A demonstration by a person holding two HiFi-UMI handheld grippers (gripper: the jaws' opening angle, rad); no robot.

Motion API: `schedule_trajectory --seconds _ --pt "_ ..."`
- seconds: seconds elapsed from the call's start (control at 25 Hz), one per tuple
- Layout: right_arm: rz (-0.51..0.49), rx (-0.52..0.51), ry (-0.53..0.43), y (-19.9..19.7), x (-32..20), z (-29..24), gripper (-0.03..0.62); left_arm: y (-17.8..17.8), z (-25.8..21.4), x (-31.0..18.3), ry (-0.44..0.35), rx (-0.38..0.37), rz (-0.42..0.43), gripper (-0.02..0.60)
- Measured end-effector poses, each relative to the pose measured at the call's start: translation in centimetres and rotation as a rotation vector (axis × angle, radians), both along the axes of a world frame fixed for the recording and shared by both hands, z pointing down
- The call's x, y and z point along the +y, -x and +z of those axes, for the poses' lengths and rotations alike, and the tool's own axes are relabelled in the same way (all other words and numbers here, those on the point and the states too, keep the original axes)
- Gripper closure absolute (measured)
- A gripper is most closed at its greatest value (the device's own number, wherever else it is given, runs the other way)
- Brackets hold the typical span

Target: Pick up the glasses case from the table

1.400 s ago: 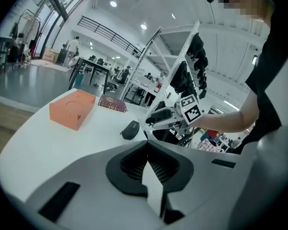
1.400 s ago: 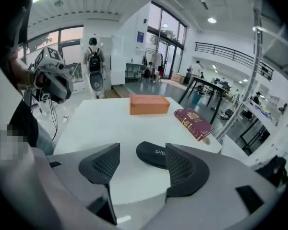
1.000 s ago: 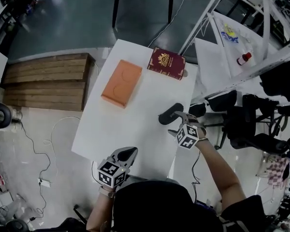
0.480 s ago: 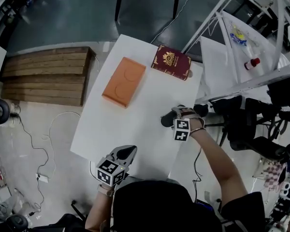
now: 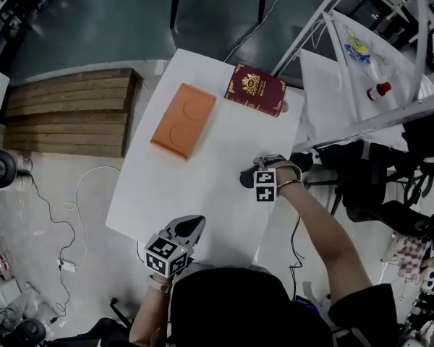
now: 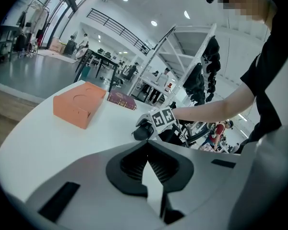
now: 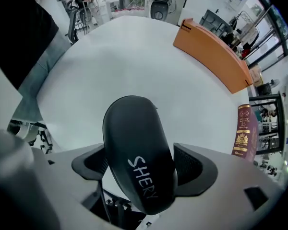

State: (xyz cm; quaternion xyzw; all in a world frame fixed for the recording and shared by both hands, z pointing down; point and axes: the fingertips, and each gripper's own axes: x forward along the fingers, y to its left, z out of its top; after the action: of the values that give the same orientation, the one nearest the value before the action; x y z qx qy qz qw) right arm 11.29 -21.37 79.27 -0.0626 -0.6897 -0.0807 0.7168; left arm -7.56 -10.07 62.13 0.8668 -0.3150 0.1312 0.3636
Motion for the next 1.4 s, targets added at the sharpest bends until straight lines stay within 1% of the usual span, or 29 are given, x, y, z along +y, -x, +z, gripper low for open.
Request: schedule_trajectory --seconds 0.12,0.24,0.36,0.56,0.76,1.08,1.28,1.4 --pt "-0.007 0.013 0.021 0.1 0.1 0.1 0.177 -0.2 0.0 0.3 0.003 -0.004 0.003 0.565" --pt "-0.022 0.02 0.014 0.0 0.4 0.1 0.189 -0.5 0.1 0.8 0.005 -0.013 0.007 0.565" --pt "-0.03 0.02 -0.016 0.0 0.5 0.0 0.206 -0.8 0.0 1.2 0.003 -0.02 0.013 0.565" --pt "-0.032 0.027 -0.043 -0.1 1.7 -0.6 0.214 -1.2 -0.5 2.1 -0.021 -0.049 0.036 0.564" --pt "-0.004 0.001 -0.099 -0.1 2.6 -2.8 0.214 -1.8 -0.8 3.2 -0.047 -0.073 0.06 0.563" --pt "0.068 -0.092 -0.225 0.5 4.5 -8.6 0.214 -2.8 -2.5 3.9 -0.142 -0.123 0.113 0.564" --pt "0.165 -0.182 -0.287 0.6 6.2 -12.2 0.214 -3.4 -3.9 3.7 -0.193 -0.139 0.126 0.563" --pt "0.231 -0.245 -0.326 0.4 7.5 -14.5 0.214 -3.8 -4.7 3.8 -0.207 -0.141 0.133 0.563"
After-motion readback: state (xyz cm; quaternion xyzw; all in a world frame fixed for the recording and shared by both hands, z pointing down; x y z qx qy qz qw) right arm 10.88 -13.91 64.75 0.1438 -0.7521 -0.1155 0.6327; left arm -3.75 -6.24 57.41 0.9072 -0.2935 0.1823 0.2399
